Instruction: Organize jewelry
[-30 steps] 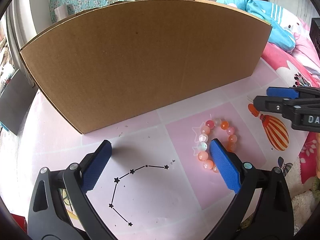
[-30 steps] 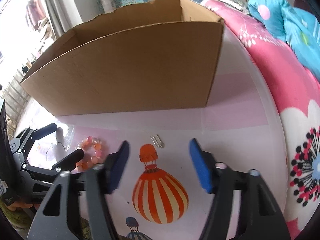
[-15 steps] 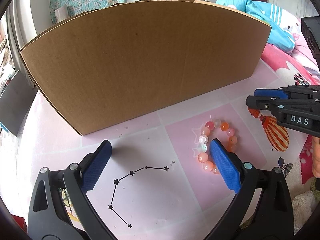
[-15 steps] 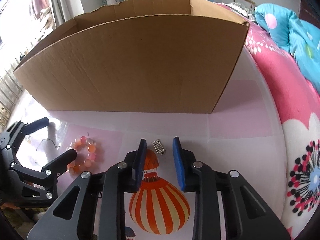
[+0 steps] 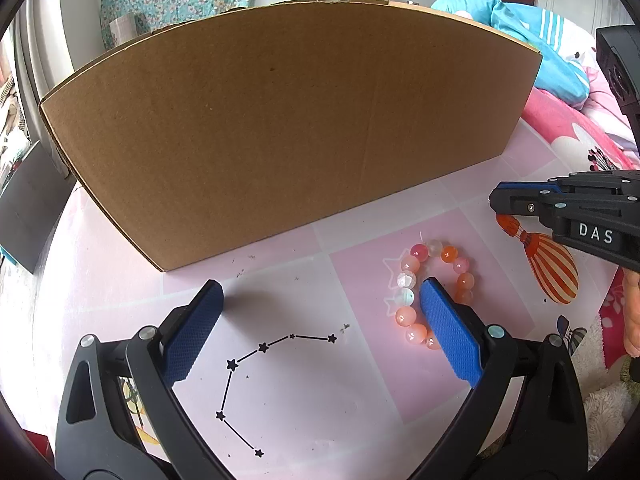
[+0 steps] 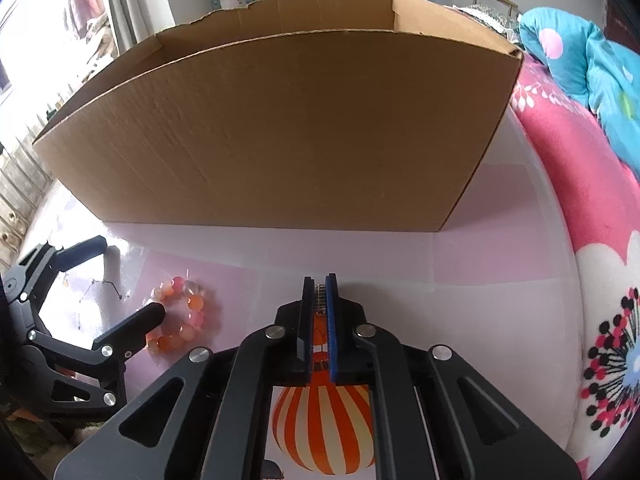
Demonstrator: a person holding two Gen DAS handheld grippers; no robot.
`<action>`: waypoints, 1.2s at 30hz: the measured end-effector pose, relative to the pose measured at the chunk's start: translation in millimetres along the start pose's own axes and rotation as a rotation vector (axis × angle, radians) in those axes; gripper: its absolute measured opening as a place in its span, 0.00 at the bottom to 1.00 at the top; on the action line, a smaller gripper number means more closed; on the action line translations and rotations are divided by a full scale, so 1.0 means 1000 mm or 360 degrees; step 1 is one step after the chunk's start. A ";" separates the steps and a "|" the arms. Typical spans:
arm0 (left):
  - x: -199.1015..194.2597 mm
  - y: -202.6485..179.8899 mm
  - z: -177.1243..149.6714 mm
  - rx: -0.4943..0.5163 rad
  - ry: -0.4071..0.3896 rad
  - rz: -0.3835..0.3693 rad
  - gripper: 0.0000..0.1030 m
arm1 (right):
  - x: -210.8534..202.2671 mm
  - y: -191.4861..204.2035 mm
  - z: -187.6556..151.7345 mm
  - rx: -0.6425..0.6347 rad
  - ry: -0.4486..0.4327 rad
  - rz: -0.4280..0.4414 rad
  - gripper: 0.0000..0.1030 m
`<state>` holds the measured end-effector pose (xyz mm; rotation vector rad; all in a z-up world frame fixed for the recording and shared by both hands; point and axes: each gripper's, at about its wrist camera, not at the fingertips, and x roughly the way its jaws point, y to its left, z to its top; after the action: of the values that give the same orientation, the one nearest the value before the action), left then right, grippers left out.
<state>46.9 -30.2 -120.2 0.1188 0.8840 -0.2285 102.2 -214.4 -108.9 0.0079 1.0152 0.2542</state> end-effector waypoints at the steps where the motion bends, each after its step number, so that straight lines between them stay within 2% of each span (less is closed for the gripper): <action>1: 0.000 0.000 0.000 0.0000 0.0001 0.0000 0.92 | 0.001 -0.003 0.002 0.0021 0.0002 0.0020 0.05; 7: 0.000 0.000 0.000 0.0000 0.0001 0.0000 0.92 | 0.000 -0.023 0.007 0.0143 0.0004 0.0120 0.05; 17: 0.000 0.000 0.001 -0.0001 0.0001 0.0001 0.93 | -0.008 -0.045 0.003 0.0245 -0.0002 0.0174 0.05; 22: -0.002 0.003 0.004 -0.0009 0.0029 -0.0001 0.93 | -0.004 -0.047 -0.003 0.0270 0.0041 0.0208 0.05; 26: -0.009 0.007 0.004 -0.0023 -0.0013 -0.0030 0.92 | -0.001 -0.045 -0.005 0.0289 0.0048 0.0229 0.07; 31: -0.019 -0.001 0.011 0.0036 -0.0093 -0.0052 0.83 | -0.005 -0.046 -0.008 0.0308 0.0020 0.0247 0.23; 36: -0.016 -0.015 0.015 0.0107 -0.0100 -0.0072 0.71 | -0.013 -0.048 -0.015 0.0242 -0.0018 0.0220 0.23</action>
<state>44.5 -45.0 -98.7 0.1533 0.8171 -0.3027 93.0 -265.7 -111.9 0.2177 1.0223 0.3020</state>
